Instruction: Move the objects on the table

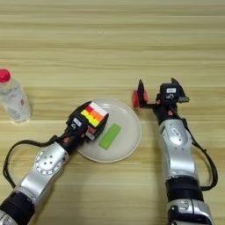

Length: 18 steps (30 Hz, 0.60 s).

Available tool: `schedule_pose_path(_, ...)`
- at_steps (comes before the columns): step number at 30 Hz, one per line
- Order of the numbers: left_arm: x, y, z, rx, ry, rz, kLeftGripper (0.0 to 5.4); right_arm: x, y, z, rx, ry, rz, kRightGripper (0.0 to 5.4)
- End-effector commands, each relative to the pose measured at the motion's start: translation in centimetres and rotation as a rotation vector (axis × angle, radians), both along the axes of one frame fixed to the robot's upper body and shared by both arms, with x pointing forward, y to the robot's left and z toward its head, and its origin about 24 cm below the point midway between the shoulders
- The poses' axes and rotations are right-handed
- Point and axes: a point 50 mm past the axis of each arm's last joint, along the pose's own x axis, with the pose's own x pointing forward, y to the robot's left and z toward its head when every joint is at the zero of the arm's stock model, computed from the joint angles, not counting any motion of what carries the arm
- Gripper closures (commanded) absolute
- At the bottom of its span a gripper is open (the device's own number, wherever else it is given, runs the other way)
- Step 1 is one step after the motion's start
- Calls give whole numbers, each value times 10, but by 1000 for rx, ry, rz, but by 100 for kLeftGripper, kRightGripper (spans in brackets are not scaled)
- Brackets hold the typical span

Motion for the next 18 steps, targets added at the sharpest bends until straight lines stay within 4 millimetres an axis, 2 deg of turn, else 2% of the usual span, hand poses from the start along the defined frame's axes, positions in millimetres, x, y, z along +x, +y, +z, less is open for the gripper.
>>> schedule_pose_path(1,0,-20,7,-55,3,-22,118,0,0,2,-3,-11,-1,0)
schedule_pose_path(11,4,-10,21,-92,-62,23,11,0,0,1,-4,-9,-3,0)
schedule_pose_path(18,6,3,43,-180,-138,81,2,0,0,1,-3,-9,-1,0)
